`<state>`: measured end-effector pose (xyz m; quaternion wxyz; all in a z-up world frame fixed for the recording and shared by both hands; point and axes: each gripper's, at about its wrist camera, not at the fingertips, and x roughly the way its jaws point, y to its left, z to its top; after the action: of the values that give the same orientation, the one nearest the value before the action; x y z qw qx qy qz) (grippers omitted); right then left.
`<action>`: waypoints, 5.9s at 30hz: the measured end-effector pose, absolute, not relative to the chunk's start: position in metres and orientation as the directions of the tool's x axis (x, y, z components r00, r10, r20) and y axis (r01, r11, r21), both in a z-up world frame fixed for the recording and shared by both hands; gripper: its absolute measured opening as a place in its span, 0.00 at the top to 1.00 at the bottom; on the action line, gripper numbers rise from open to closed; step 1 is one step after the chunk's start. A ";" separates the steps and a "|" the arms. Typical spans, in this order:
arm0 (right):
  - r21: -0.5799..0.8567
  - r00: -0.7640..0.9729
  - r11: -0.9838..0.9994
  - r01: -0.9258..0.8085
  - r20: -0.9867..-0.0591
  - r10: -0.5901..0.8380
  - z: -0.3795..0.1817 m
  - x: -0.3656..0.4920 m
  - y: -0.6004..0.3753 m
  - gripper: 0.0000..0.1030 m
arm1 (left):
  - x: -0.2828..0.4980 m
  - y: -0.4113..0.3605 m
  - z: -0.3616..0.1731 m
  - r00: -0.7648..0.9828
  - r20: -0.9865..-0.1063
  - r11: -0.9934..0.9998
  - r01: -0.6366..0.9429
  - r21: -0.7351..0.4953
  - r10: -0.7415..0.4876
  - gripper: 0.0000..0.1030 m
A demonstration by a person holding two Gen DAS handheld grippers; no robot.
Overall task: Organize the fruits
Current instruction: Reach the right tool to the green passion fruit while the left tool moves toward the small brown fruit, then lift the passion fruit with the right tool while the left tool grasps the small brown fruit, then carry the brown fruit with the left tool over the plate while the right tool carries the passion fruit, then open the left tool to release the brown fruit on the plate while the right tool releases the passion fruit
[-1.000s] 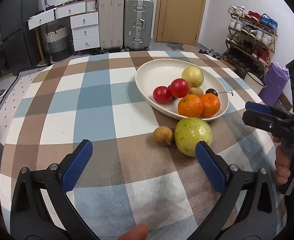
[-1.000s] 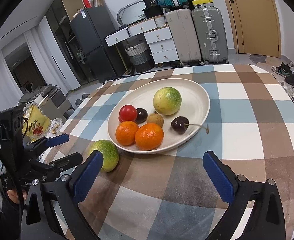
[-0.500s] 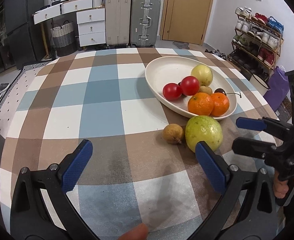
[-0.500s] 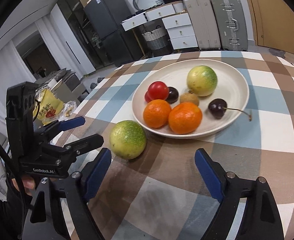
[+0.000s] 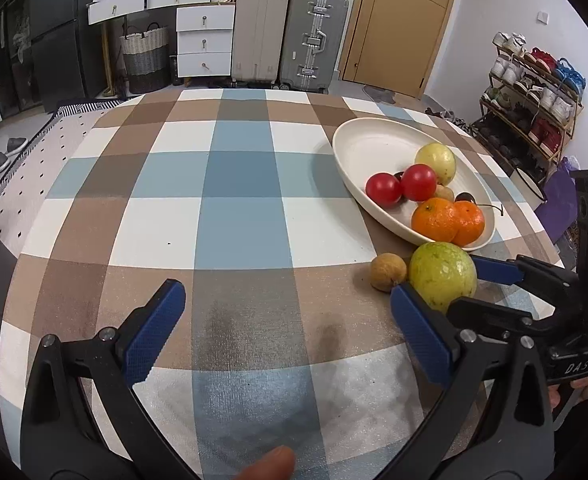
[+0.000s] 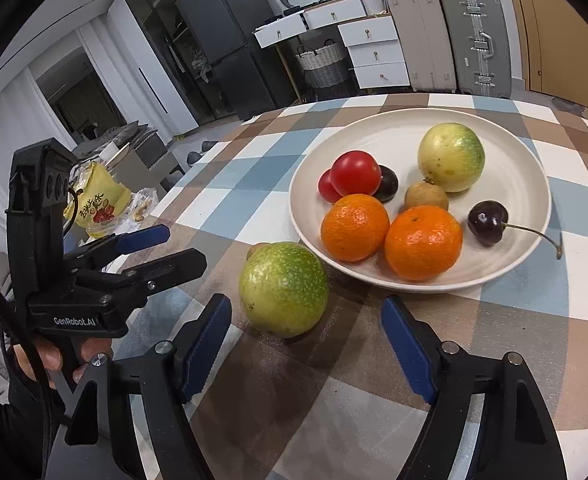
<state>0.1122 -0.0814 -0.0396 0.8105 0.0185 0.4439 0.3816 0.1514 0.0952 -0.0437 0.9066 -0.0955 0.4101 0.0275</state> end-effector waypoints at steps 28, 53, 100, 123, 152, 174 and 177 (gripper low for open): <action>0.342 0.335 0.685 -0.643 -0.679 0.653 -0.032 0.102 -0.080 0.53 | 0.158 0.078 -0.056 0.639 -0.768 0.987 -0.095 -0.131 -0.040 0.01; 0.352 0.527 0.776 -0.523 -0.582 0.619 0.002 0.109 -0.155 0.53 | 0.180 0.034 -0.059 0.621 -0.767 0.985 0.056 -0.160 -0.160 0.52; 0.290 0.615 0.825 -0.486 -0.557 0.558 0.054 0.154 -0.182 0.53 | 0.190 0.029 0.047 0.797 -0.586 0.987 0.075 -0.143 -0.146 0.76; 0.256 0.588 0.828 -0.499 -0.602 0.540 0.039 0.204 -0.178 0.53 | 0.259 0.018 0.031 0.790 -0.603 0.993 0.068 -0.093 -0.111 0.76; 0.195 0.561 0.860 -0.472 -0.686 0.463 -0.020 0.233 -0.154 0.53 | 0.305 0.025 -0.037 0.747 -0.657 0.993 0.037 -0.111 -0.102 0.76; 0.245 0.583 0.863 -0.441 -0.653 0.484 -0.009 0.231 -0.169 0.16 | 0.287 0.033 -0.024 0.780 -0.616 0.989 0.020 -0.149 -0.109 0.16; 0.266 0.589 0.858 -0.440 -0.635 0.499 -0.002 0.228 -0.172 0.04 | 0.275 0.041 -0.018 0.790 -0.605 0.987 0.001 -0.160 -0.099 0.01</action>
<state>0.2279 -0.1720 -0.0018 0.8904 0.0403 0.3687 0.2637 0.2754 0.0406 -0.0178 0.9429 -0.0757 0.3231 -0.0265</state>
